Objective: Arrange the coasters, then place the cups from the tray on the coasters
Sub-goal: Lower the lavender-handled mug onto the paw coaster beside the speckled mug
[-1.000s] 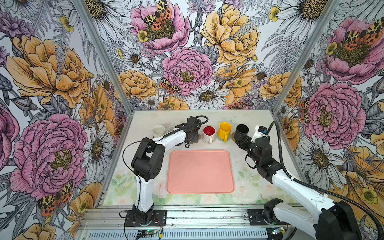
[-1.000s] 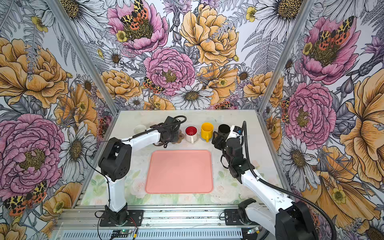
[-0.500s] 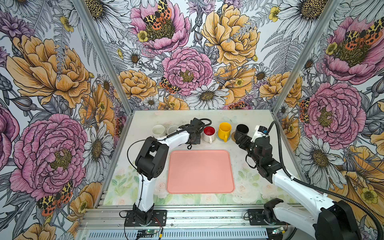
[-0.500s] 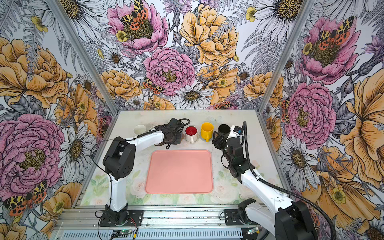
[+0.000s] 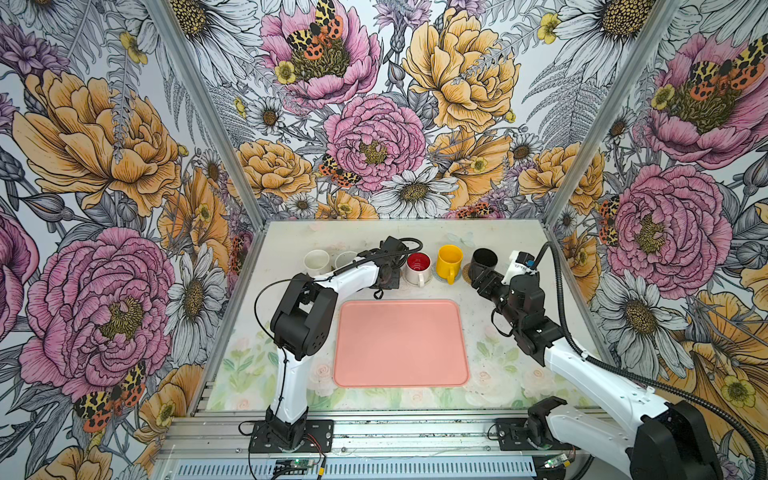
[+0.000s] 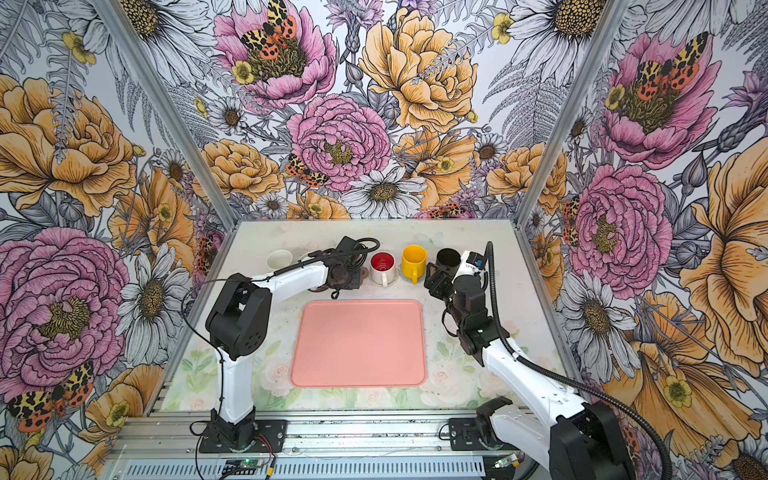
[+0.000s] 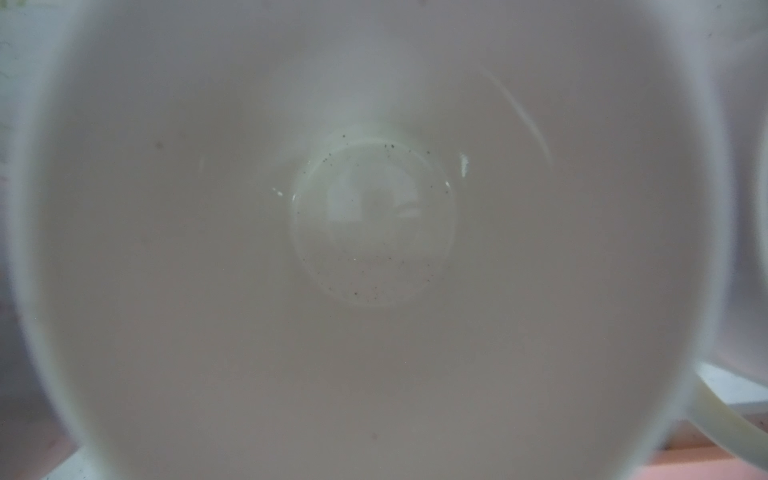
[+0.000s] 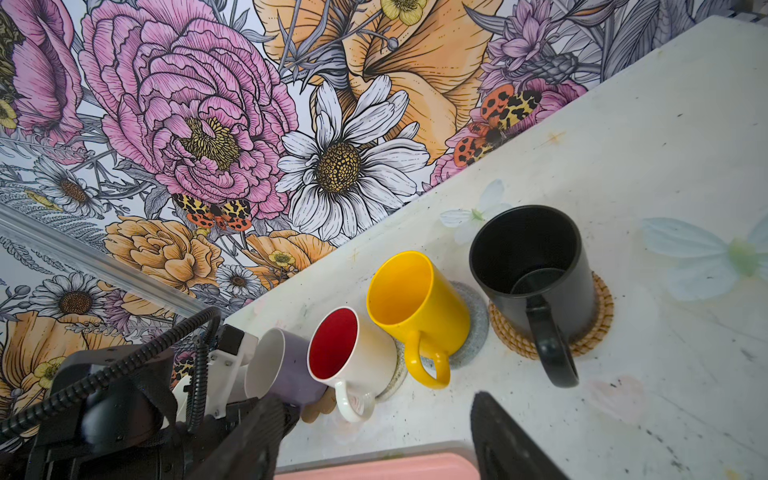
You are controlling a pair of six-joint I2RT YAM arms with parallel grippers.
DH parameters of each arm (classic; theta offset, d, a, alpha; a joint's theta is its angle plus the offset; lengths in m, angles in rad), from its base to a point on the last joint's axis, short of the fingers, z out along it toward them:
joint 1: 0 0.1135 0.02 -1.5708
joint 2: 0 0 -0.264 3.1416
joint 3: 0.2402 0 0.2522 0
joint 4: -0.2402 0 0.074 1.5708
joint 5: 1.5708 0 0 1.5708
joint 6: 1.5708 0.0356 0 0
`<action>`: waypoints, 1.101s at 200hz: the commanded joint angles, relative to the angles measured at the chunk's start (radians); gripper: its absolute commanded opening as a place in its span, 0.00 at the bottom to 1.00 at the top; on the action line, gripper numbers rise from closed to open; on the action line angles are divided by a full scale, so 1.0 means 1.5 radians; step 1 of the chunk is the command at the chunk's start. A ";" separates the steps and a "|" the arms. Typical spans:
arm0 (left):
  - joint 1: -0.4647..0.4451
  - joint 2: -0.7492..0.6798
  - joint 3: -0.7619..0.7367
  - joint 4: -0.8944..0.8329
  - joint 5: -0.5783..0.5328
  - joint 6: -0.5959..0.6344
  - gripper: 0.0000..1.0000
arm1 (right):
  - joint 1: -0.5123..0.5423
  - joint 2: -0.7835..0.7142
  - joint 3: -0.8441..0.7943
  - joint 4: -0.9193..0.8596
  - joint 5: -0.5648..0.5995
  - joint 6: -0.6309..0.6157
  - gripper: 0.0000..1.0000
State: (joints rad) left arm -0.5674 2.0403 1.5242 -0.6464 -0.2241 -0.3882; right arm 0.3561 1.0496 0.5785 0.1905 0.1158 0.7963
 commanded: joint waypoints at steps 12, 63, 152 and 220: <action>-0.002 -0.015 0.023 0.018 -0.044 0.014 0.00 | -0.005 0.003 -0.002 0.001 -0.007 0.007 0.73; -0.003 -0.012 0.022 0.014 -0.040 0.014 0.00 | -0.006 0.006 0.000 0.002 -0.010 0.008 0.73; -0.008 -0.005 0.023 0.006 -0.033 0.009 0.02 | -0.006 0.008 0.001 0.002 -0.015 0.009 0.73; -0.015 0.000 0.033 -0.008 -0.040 0.010 0.20 | -0.007 0.009 0.001 0.001 -0.016 0.008 0.73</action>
State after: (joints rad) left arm -0.5808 2.0403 1.5246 -0.6842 -0.2466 -0.3847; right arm 0.3519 1.0569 0.5785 0.1905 0.0994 0.7971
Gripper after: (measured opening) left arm 0.193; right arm 0.731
